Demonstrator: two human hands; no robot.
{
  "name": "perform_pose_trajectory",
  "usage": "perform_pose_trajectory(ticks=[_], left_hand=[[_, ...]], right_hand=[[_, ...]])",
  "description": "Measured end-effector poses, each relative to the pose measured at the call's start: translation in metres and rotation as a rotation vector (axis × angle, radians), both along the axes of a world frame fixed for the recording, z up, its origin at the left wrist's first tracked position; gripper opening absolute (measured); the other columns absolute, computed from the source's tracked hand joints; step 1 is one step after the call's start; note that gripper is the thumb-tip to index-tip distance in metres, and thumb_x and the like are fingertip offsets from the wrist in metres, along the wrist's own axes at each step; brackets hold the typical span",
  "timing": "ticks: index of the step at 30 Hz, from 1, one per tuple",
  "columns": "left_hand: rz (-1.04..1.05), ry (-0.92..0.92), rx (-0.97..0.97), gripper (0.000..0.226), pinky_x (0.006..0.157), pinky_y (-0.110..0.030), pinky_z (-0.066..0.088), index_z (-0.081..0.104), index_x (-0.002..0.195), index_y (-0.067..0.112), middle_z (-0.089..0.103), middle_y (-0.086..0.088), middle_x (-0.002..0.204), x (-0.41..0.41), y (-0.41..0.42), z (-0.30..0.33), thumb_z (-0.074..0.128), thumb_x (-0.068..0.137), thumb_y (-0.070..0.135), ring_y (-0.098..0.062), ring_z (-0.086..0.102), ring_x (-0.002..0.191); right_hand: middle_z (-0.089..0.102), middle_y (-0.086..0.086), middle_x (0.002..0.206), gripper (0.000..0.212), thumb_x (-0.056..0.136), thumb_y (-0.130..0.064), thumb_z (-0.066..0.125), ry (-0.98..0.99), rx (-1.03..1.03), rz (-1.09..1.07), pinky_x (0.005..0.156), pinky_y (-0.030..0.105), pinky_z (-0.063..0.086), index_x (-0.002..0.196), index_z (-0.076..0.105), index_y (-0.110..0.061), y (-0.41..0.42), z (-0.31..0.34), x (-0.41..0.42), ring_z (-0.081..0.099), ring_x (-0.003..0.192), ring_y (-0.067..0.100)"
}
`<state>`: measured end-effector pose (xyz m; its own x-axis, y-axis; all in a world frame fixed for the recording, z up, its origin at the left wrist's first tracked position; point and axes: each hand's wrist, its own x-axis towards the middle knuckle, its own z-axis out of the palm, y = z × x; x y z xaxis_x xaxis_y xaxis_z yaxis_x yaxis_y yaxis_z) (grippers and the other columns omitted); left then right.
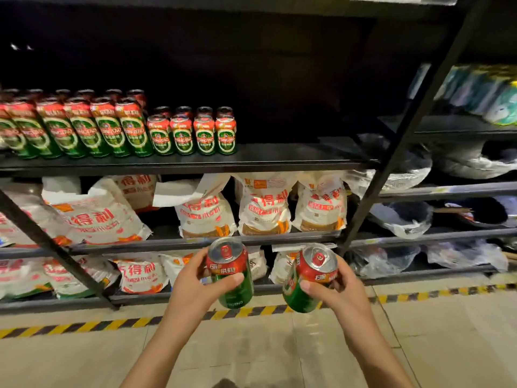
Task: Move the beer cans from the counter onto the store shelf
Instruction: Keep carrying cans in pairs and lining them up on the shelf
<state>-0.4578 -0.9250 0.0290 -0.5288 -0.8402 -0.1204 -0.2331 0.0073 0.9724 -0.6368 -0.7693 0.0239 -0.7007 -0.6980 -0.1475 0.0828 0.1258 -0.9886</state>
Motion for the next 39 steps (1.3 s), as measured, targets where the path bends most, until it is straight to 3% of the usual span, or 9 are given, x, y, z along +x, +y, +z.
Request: perform_pose_trajectory(ticks=[4,7,14,16,21,26,30,36,39], left_hand=[[0.048,0.011,0.001,0.063,0.073,-0.018,0.043,0.057,0.117,0.026,0.064,0.008,0.11,-0.023,-0.049,-0.005,0.08,0.059,0.034,-0.007,0.057,0.103],[0.057,0.021,-0.004,0.053,0.07,-0.016,0.042,0.057,0.116,0.024,0.065,0.007,0.107,-0.047,-0.089,-0.006,0.079,0.068,0.02,-0.005,0.057,0.1],[0.024,0.035,-0.035,0.051,0.07,-0.015,0.043,0.058,0.107,0.033,0.066,0.01,0.101,-0.122,-0.187,0.002,0.084,0.066,0.02,-0.003,0.06,0.095],[-0.024,0.037,-0.057,0.053,0.071,-0.016,0.044,0.059,0.108,0.032,0.068,0.01,0.1,-0.145,-0.21,0.007,0.086,0.063,0.026,0.0,0.062,0.091],[-0.098,0.084,-0.069,0.053,0.07,-0.005,0.046,0.057,0.11,0.033,0.067,0.013,0.103,-0.197,-0.247,0.016,0.082,0.067,0.015,0.008,0.061,0.089],[-0.116,0.109,-0.092,0.057,0.081,-0.013,0.049,0.055,0.115,0.035,0.066,0.015,0.107,-0.233,-0.266,0.021,0.082,0.067,0.019,0.005,0.061,0.097],[-0.088,0.118,-0.092,0.058,0.086,-0.017,0.049,0.053,0.116,0.037,0.064,0.016,0.111,-0.258,-0.277,0.025,0.081,0.069,0.021,0.005,0.06,0.1],[-0.039,0.12,-0.112,0.057,0.075,-0.006,0.046,0.049,0.123,0.028,0.062,0.013,0.112,-0.303,-0.296,0.028,0.078,0.074,0.021,0.005,0.059,0.097],[-0.011,0.114,-0.111,0.055,0.077,-0.009,0.047,0.049,0.124,0.027,0.062,0.012,0.113,-0.323,-0.303,0.025,0.076,0.076,0.023,0.004,0.059,0.099]], right_hand=[[0.069,-0.011,0.105,0.079,0.042,-0.035,0.084,-0.023,-0.012,0.08,0.076,0.019,0.049,0.116,0.059,-0.032,-0.055,-0.002,-0.034,0.064,0.095,0.001],[0.069,-0.013,0.106,0.07,0.051,-0.03,0.087,0.002,-0.004,0.097,0.081,0.021,0.048,0.115,0.059,-0.034,-0.099,-0.003,-0.058,0.063,0.098,0.002],[0.065,-0.01,0.109,0.057,0.064,-0.011,0.083,0.018,0.009,0.027,0.078,0.022,0.048,0.107,0.057,-0.038,-0.195,0.004,-0.125,0.06,0.101,0.007],[0.064,-0.011,0.108,0.057,0.063,-0.013,0.086,0.027,-0.003,0.001,0.075,0.019,0.046,0.104,0.056,-0.039,-0.218,0.008,-0.142,0.059,0.101,0.004],[0.066,-0.011,0.109,0.073,0.045,-0.042,0.082,0.085,-0.016,-0.029,0.083,0.025,0.048,0.114,0.058,-0.038,-0.254,0.014,-0.181,0.061,0.104,0.008],[0.068,-0.011,0.106,0.068,0.051,-0.035,0.082,0.148,-0.04,0.026,0.08,0.023,0.049,0.115,0.058,-0.033,-0.281,0.024,-0.219,0.063,0.098,0.005],[0.066,-0.013,0.11,0.077,0.047,-0.046,0.079,0.181,-0.049,0.071,0.085,0.025,0.048,0.119,0.056,-0.034,-0.302,0.031,-0.247,0.061,0.101,0.0],[0.063,-0.014,0.117,0.077,0.052,-0.049,0.078,0.248,-0.062,0.148,0.089,0.023,0.046,0.123,0.054,-0.035,-0.335,0.038,-0.28,0.058,0.107,0.0],[0.064,-0.012,0.116,0.068,0.061,-0.035,0.085,0.287,-0.044,0.152,0.091,0.024,0.047,0.122,0.055,-0.032,-0.35,0.035,-0.296,0.058,0.107,0.0]])
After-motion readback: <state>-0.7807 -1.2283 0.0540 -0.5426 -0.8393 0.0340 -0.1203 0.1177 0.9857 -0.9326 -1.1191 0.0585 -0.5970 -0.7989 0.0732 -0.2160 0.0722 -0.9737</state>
